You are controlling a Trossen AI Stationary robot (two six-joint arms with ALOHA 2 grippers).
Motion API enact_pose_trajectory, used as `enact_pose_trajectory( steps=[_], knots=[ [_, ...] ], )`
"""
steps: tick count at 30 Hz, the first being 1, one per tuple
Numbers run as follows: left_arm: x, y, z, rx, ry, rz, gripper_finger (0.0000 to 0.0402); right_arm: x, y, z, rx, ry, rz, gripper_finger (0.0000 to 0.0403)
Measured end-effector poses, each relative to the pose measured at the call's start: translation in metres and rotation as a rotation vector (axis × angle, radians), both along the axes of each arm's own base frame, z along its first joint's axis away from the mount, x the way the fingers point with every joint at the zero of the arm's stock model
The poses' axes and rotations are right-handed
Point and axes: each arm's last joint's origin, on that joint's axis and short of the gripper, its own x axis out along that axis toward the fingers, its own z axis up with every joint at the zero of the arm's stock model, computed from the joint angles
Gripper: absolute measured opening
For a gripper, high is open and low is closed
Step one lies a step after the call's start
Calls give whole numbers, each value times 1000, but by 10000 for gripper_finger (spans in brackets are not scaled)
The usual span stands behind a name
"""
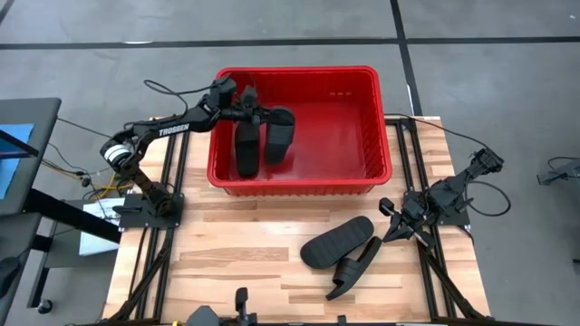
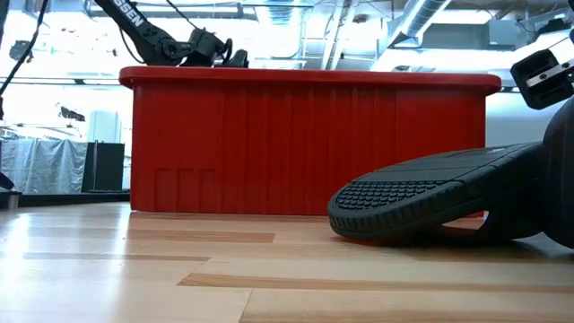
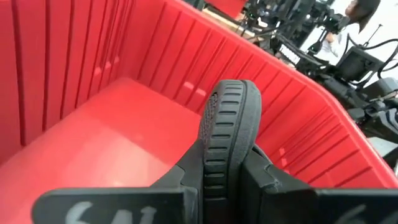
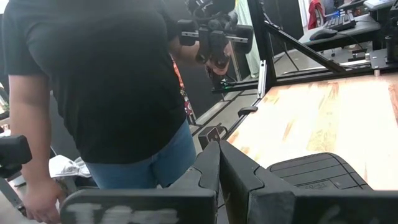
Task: Pick and place slides into bin
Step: Put the black slides into the red bin
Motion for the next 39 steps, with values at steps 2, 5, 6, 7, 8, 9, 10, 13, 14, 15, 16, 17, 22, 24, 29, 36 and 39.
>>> enact_pose_trajectory(
  steps=[2, 5, 6, 7, 8, 9, 10, 13, 14, 15, 16, 17, 22, 24, 29, 36, 39],
  knots=[
    [-1, 0, -1, -2, 9, 0, 35, 0, 0, 0, 0, 0, 0, 0],
    [-1, 1, -2, 13, 21, 14, 35, 0, 0, 0, 0, 0, 0, 0],
    [-1, 1, -2, 17, 23, 19, 35, 0, 0, 0, 0, 0, 0, 0],
    [-1, 1, -2, 20, 24, 25, 35, 0, 0, 0, 0, 0, 0, 0],
    [-1, 2, -2, 23, 27, 35, 35, 0, 0, 0, 0, 0, 0, 0],
    [-1, 2, -2, 30, 32, 43, 35, 0, 0, 0, 0, 0, 0, 0],
    [-2, 2, -3, 36, 39, 54, 35, 0, 0, 0, 0, 0, 0, 0],
    [-2, 3, -4, 43, 54, 85, 35, 0, 0, 0, 0, 0, 0, 0],
    [-2, 3, -4, 44, 58, 95, 35, 0, 0, 0, 0, 0, 0, 0],
    [-2, 3, -4, 44, 63, 106, 35, 0, 0, 0, 0, 0, 0, 0],
    [-2, 4, -5, 43, 66, 111, 35, 0, 0, 0, 0, 0, 0, 0],
    [-3, 4, -5, 41, 69, 113, 35, 0, 0, 0, 0, 0, 0, 0],
    [-2, 2, -7, -3, 83, 115, 35, 0, 0, 0, 0, 0, 0, 0],
    [-1, 0, -8, -14, 88, 109, 35, 0, 0, 0, 0, 0, 0, 0],
    [4, -6, -8, -20, 92, 89, 35, 0, 0, 0, 0, 0, 0, 0],
    [8, -9, -10, -35, 114, 146, 35, 0, 0, 0, 0, 0, 0, 0],
    [8, -8, -10, -47, 117, 167, 35, 0, 0, 0, 0, 0, 0, 0]
  ],
)
